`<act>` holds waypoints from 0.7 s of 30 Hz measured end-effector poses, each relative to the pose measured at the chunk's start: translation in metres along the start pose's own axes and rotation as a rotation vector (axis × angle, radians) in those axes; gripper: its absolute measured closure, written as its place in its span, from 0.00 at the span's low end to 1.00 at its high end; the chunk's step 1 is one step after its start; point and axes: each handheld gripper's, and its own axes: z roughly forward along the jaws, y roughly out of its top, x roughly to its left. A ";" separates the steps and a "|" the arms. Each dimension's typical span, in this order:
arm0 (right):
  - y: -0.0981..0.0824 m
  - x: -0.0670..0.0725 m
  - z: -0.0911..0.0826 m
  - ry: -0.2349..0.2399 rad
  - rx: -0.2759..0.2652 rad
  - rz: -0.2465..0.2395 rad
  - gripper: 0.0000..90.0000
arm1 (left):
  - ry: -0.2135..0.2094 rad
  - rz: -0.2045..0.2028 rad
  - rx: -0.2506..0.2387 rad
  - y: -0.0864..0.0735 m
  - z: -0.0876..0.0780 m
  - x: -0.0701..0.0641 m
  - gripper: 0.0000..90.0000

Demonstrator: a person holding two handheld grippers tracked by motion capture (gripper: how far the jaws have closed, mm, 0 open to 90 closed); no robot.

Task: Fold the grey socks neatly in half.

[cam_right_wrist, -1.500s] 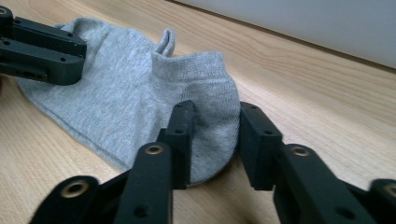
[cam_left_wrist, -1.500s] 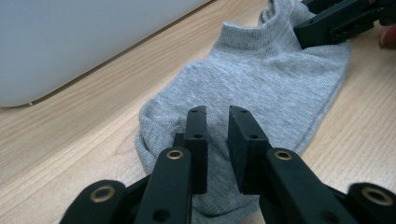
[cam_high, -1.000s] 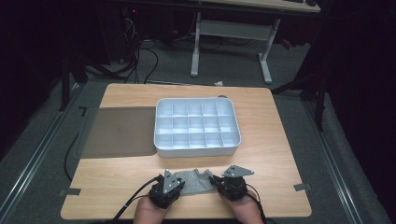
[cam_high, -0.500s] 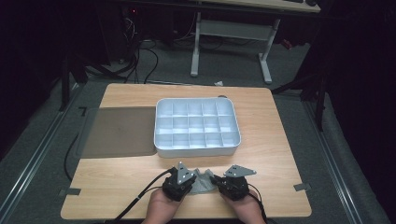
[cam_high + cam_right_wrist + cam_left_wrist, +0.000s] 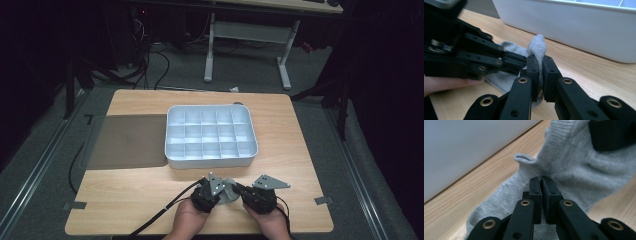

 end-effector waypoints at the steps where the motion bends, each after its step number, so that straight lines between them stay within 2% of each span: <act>1: 0.000 0.000 0.000 0.000 0.000 0.000 0.97 | 0.000 0.000 0.000 0.000 0.000 0.000 0.95; 5: -0.001 -0.003 0.001 -0.008 0.003 0.002 0.97 | -0.007 -0.029 -0.019 0.002 -0.007 0.006 0.85; 6: -0.002 -0.007 0.000 -0.017 0.006 0.011 0.97 | -0.004 -0.053 -0.053 0.000 -0.019 0.014 0.81; 7: -0.002 -0.007 0.000 -0.017 0.006 0.011 0.97 | -0.004 -0.053 -0.053 0.000 -0.019 0.014 0.78; 8: -0.004 -0.009 0.001 -0.025 0.012 0.018 0.97 | 0.014 -0.088 -0.077 -0.006 -0.031 0.025 0.74; 9: -0.004 -0.010 0.001 -0.025 0.012 0.018 0.97 | 0.017 -0.113 -0.086 -0.010 -0.037 0.031 0.72; 10: -0.004 -0.010 0.001 -0.025 0.012 0.018 0.97 | 0.017 -0.113 -0.086 -0.010 -0.037 0.031 0.70; 11: -0.004 -0.012 0.001 -0.027 0.017 0.020 0.97 | 0.009 -0.160 -0.087 -0.020 -0.046 0.043 0.68; 12: -0.004 -0.012 0.001 -0.027 0.018 0.022 0.97 | -0.003 -0.186 -0.078 -0.025 -0.049 0.047 0.65; 14: -0.004 -0.012 0.002 -0.026 0.017 0.021 0.97 | -0.024 -0.213 -0.073 -0.033 -0.050 0.052 0.62; 15: -0.004 -0.012 0.002 -0.026 0.017 0.021 0.97 | -0.024 -0.213 -0.073 -0.033 -0.050 0.052 0.61; 16: -0.004 -0.011 0.002 -0.029 0.021 0.021 0.97 | -0.063 -0.249 -0.058 -0.039 -0.047 0.056 0.60; 17: -0.004 -0.011 0.002 -0.029 0.021 0.021 0.97 | -0.063 -0.249 -0.058 -0.039 -0.047 0.056 0.59; 18: -0.004 -0.011 0.002 -0.032 0.024 0.019 0.96 | -0.093 -0.270 -0.058 -0.043 -0.044 0.058 0.60; 19: -0.004 -0.010 0.002 -0.033 0.026 0.018 0.96 | -0.108 -0.272 -0.062 -0.044 -0.044 0.059 0.62; 21: -0.005 -0.009 0.003 -0.040 0.029 0.019 0.96 | -0.136 -0.286 -0.073 -0.047 -0.042 0.060 0.73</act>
